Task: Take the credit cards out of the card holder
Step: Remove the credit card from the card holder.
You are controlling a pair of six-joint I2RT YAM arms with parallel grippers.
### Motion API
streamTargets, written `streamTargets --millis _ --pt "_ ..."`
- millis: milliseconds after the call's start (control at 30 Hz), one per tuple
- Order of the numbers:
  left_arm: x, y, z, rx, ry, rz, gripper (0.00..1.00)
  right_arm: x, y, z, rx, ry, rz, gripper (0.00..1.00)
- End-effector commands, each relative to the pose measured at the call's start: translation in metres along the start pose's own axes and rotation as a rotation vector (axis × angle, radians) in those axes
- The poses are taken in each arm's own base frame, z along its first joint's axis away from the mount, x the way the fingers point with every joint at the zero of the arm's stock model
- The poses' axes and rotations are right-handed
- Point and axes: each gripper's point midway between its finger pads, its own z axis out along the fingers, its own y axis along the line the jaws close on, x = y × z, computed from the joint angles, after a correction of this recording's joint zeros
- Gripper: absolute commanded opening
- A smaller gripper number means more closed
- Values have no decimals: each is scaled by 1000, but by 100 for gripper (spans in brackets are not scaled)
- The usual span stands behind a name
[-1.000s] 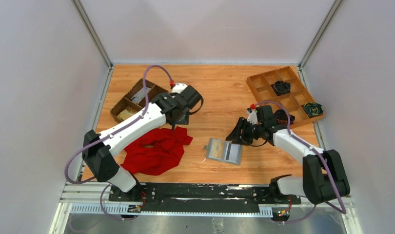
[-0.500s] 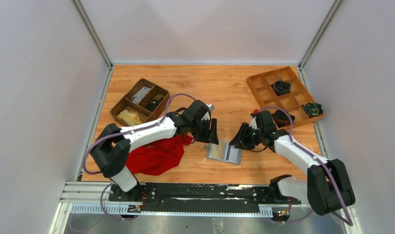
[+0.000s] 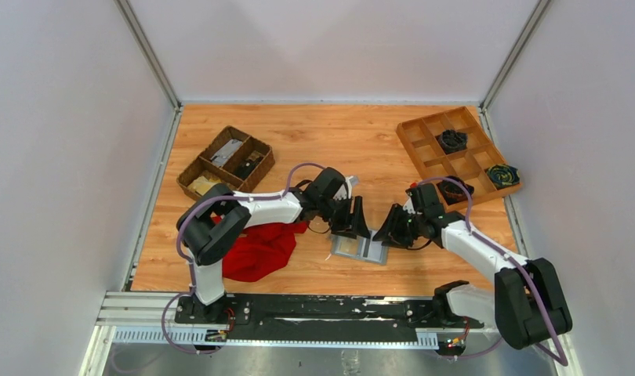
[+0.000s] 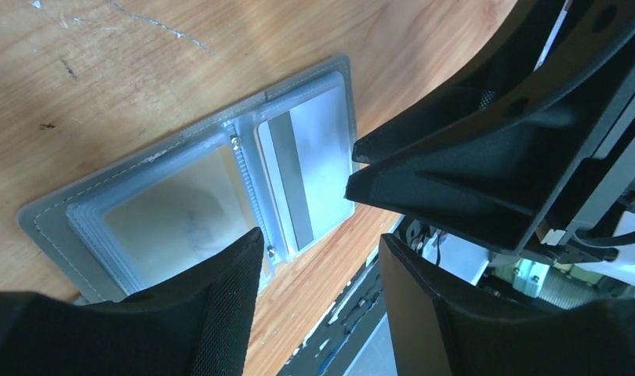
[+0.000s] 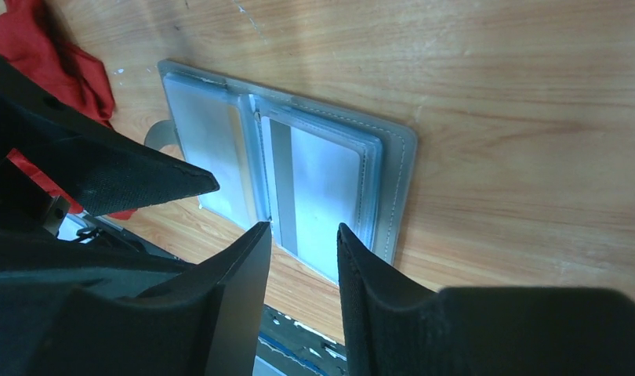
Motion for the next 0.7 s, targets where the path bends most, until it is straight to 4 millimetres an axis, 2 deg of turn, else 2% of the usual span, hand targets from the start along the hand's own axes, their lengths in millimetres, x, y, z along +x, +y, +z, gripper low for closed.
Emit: streamTargets --millis 0,233,400,667 --pt "0 -9 5 58 17 1 60 12 -17 3 50 29 13 41" --pt "7 10 11 9 22 -32 61 13 -20 5 57 35 13 41" --pt "6 15 11 -12 7 -23 60 14 -21 7 50 38 15 41" --pt "11 29 12 -52 0 -31 56 15 -13 12 0 49 20 40"
